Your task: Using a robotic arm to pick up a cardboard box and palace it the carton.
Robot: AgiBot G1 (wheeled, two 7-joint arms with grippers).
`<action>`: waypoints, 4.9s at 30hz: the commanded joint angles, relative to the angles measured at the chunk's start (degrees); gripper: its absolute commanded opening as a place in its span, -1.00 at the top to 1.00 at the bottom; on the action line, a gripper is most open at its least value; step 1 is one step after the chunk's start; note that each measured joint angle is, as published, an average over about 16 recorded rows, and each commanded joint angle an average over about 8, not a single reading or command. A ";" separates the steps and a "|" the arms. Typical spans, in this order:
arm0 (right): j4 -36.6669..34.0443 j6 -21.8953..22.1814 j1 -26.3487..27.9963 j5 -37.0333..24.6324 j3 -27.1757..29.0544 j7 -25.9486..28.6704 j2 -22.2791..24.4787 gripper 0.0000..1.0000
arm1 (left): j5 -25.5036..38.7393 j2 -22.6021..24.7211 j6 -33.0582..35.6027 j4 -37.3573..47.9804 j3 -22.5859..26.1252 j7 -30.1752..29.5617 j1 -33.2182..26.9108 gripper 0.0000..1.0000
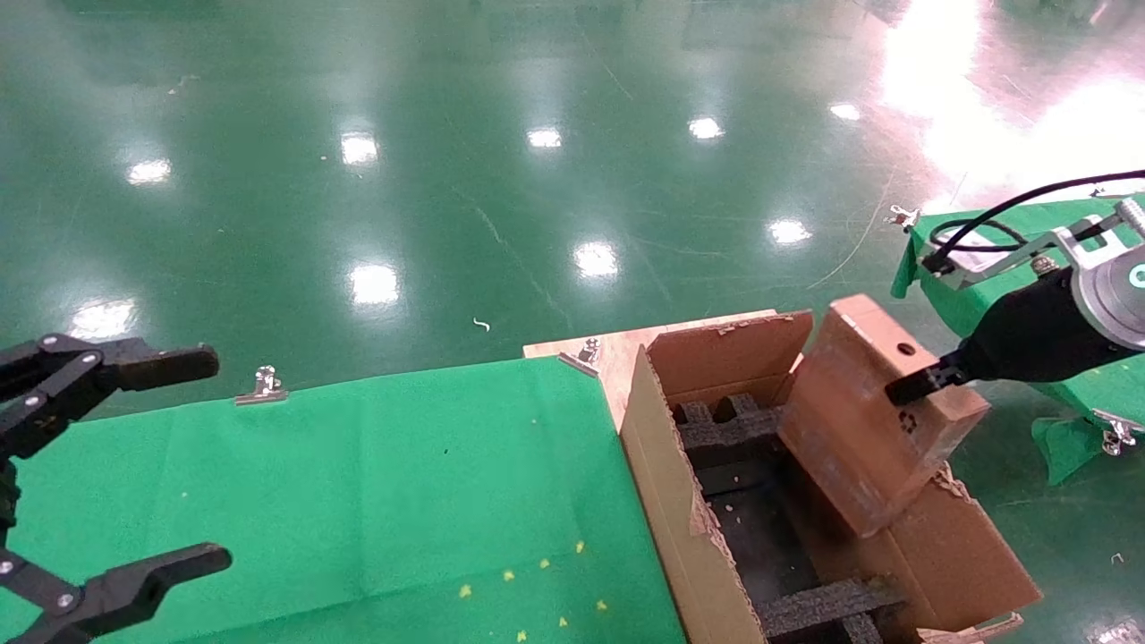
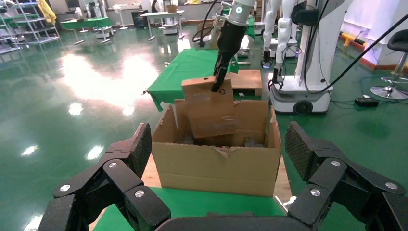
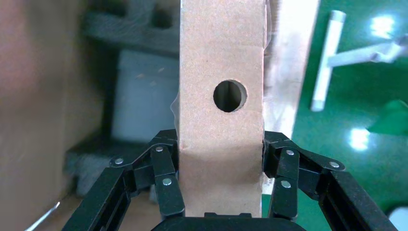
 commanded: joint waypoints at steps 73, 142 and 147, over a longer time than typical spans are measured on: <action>-15.05 21.63 -27.97 0.19 -4.91 11.17 -14.34 1.00 | -0.06 -0.03 -0.03 0.01 0.09 0.05 -0.03 -1.00; -10.76 20.51 -14.17 4.84 1.40 3.27 -13.69 -1.00 | -0.12 -0.06 -0.08 0.04 0.15 0.09 -0.03 -1.00; -6.12 17.66 -10.01 11.02 5.26 -0.96 -12.26 -1.00 | -0.13 -0.06 -0.08 0.04 0.16 0.09 -0.03 -1.00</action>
